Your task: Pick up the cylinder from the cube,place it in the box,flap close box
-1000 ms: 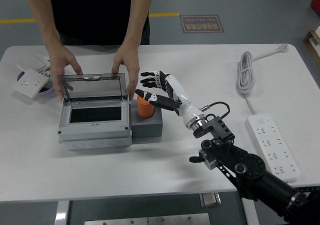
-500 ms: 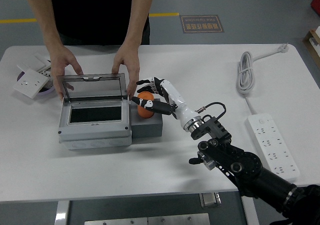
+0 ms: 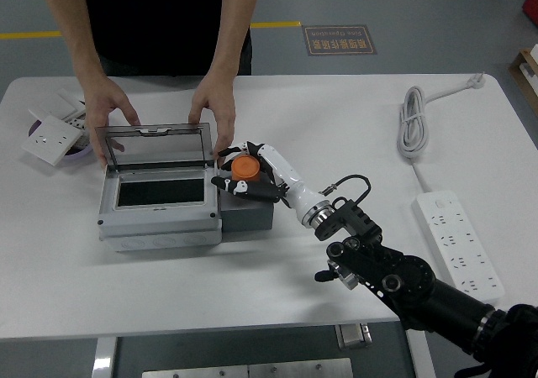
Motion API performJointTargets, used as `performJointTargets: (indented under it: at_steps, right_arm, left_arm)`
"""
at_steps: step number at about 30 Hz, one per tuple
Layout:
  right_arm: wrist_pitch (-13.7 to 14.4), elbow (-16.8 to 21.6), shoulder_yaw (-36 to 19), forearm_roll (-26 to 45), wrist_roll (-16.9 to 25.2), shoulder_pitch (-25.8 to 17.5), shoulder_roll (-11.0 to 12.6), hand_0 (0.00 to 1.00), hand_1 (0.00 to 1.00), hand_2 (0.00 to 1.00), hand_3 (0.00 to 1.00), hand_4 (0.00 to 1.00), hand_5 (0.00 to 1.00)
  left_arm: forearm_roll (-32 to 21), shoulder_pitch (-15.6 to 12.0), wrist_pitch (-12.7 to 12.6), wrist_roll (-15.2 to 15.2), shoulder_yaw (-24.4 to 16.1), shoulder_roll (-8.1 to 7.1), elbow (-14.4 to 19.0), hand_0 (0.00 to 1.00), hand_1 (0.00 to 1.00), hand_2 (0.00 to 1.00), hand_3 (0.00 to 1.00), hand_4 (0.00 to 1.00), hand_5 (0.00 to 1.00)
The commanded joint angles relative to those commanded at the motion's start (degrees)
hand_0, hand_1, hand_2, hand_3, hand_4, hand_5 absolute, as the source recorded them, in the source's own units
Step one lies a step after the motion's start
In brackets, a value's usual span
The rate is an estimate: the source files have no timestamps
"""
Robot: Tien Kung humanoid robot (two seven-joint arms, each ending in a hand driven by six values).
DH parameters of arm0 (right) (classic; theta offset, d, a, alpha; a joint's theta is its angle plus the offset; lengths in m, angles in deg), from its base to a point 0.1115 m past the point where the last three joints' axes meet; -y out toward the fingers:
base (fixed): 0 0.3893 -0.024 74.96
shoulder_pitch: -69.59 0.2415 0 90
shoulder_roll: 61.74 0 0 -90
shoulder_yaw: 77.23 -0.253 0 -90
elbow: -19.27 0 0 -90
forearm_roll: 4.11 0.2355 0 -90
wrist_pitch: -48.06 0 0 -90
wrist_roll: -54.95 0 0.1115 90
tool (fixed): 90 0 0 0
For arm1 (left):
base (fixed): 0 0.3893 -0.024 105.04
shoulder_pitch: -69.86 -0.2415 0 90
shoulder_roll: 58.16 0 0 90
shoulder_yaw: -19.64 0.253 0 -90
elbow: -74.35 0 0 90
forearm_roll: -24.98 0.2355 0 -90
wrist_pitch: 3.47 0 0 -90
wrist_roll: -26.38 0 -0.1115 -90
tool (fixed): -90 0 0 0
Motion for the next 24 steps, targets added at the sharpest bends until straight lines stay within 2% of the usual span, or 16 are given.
performJointTargets:
  at_steps: [5,6,11,12,17,18,23,24]
  right_arm:
    - [0.5,-0.3,0.3,-0.2,-0.1,0.0,0.0,0.640,0.622,0.557,0.653,0.938,0.330]
    - [0.6,-0.3,0.4,-0.2,-0.2,0.1,0.0,0.629,0.621,0.552,0.637,0.769,0.158]
    - [1.1,-0.2,0.5,-0.4,-0.6,0.1,0.0,0.629,0.621,0.552,0.637,0.769,0.158]
    - [1.1,-0.1,0.6,-0.3,-0.7,0.0,0.0,0.674,0.609,0.501,0.611,0.310,0.002]
    - [1.1,0.5,1.0,0.0,-1.1,-0.1,0.0,0.674,0.609,0.501,0.611,0.310,0.002]
    - [1.1,0.7,1.0,0.0,-1.2,-0.1,0.0,0.569,0.572,0.463,0.569,0.002,0.002]
    - [1.2,1.8,1.4,0.3,-1.5,-0.3,0.0,0.569,0.572,0.463,0.569,0.002,0.002]
    - [1.2,2.1,1.4,0.3,-1.5,-0.3,0.0,0.489,0.504,0.436,0.514,0.002,0.002]
  left_arm:
    - [0.0,0.2,0.1,-0.1,0.1,-0.08,0.0,0.923,0.852,0.854,0.951,0.002,0.002]
    - [0.0,0.2,0.1,-0.1,0.0,-0.09,0.0,0.923,0.852,0.854,0.951,0.002,0.002]
    - [0.3,0.1,0.1,0.0,-0.3,-0.06,0.0,0.923,0.852,0.854,0.951,0.002,0.002]
    - [0.3,0.1,0.1,0.0,-0.3,-0.05,0.0,0.923,0.852,0.854,0.951,0.002,0.002]
    - [0.4,0.1,0.1,0.0,-0.4,-0.03,0.0,0.923,0.852,0.854,0.951,0.002,0.002]
    - [0.4,0.1,0.1,0.0,-0.4,-0.03,0.0,0.923,0.852,0.854,0.951,0.002,0.002]
    - [0.4,0.1,0.1,0.0,-0.5,-0.03,0.0,0.923,0.852,0.854,0.951,0.002,0.002]
    - [0.4,0.1,0.0,0.0,-0.5,-0.03,0.0,0.923,0.852,0.854,0.951,0.002,0.002]
